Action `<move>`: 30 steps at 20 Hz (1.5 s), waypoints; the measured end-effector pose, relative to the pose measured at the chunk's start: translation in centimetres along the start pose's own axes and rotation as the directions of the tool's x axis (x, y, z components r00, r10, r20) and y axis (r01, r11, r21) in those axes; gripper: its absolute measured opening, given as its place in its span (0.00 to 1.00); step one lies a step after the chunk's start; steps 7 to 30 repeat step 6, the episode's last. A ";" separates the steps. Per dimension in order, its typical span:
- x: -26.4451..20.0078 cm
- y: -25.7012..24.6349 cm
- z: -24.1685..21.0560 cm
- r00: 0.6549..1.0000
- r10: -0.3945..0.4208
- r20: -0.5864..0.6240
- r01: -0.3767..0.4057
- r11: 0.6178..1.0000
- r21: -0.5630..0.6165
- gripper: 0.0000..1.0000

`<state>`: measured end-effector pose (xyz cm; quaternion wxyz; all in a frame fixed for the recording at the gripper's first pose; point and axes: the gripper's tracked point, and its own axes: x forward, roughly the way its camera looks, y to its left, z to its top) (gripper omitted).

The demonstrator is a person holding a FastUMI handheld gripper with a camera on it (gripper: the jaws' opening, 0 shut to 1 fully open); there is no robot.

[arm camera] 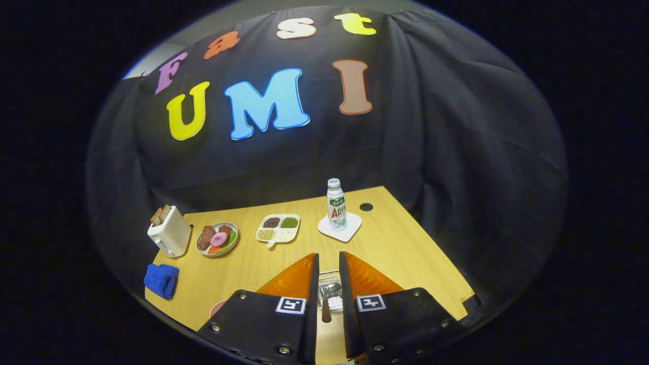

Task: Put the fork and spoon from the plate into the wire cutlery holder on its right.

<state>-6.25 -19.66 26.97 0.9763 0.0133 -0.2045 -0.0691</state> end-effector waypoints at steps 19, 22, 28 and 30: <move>-2.5 -0.3 4.3 0.984 -0.049 0.171 0.053 0.998 -0.020 0.22; -2.5 -0.3 4.3 0.984 -0.049 0.171 0.053 0.998 -0.020 0.22; -2.5 -0.3 4.3 0.984 -0.049 0.171 0.053 0.998 -0.020 0.22; -2.5 -0.3 4.3 0.984 -0.049 0.171 0.053 0.998 -0.020 0.22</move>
